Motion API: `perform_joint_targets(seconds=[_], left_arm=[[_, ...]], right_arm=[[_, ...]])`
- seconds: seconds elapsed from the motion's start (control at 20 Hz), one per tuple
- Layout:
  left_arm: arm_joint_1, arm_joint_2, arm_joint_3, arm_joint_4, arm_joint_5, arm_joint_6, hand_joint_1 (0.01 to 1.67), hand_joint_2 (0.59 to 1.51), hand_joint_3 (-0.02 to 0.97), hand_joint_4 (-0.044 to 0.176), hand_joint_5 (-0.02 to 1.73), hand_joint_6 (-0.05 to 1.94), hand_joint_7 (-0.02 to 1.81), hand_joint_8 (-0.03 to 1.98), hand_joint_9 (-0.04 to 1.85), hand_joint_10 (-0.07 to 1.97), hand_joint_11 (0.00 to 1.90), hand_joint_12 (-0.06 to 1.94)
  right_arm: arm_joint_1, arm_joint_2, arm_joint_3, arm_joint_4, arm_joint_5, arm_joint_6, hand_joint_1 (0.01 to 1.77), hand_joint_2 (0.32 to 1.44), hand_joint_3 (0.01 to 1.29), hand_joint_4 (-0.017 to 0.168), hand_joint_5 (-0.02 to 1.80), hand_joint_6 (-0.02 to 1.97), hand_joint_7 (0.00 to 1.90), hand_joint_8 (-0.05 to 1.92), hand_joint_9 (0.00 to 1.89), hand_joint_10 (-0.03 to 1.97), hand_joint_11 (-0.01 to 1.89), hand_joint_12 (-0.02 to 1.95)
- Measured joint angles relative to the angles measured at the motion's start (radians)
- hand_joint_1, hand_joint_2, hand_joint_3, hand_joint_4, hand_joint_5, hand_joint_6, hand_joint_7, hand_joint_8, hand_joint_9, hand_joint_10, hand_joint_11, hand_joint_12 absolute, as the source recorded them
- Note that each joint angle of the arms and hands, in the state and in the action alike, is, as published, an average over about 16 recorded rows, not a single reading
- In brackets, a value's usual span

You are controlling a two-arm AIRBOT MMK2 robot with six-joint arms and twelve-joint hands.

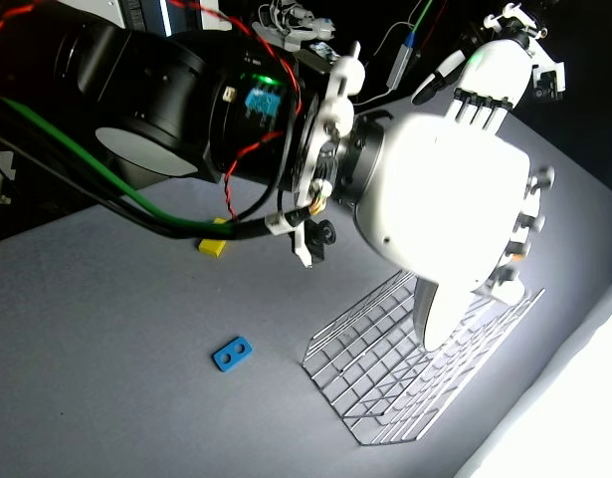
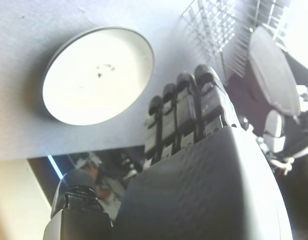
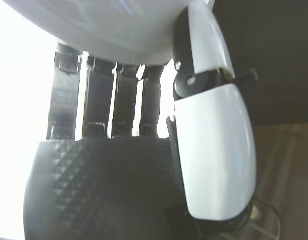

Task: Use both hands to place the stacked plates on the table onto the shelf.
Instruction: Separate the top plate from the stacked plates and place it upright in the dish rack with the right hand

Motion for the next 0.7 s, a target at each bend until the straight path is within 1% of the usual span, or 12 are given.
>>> perform_joint_targets(seconds=[0.35, 0.7], left_arm=[[-0.003, -0.002, 0.000, 0.004, -0.001, 0.000, 0.01, 1.078, 0.018, 0.005, 0.18, 0.01, 0.17, 0.02, 0.15, 0.01, 0.02, 0.26], [0.002, -0.002, 0.000, 0.011, 0.005, 0.000, 0.02, 1.078, 0.018, 0.005, 0.17, 0.01, 0.17, 0.02, 0.15, 0.01, 0.02, 0.26]], right_arm=[[-0.002, -0.024, 0.057, 0.119, -0.066, 0.000, 1.20, 1.06, 0.02, -0.005, 0.89, 0.96, 1.01, 1.04, 1.20, 0.09, 0.66, 1.30], [-0.020, -0.047, 0.115, 0.175, -0.093, 0.001, 1.20, 1.07, 0.02, -0.005, 0.90, 0.95, 1.02, 1.02, 1.19, 0.14, 0.64, 1.31]])
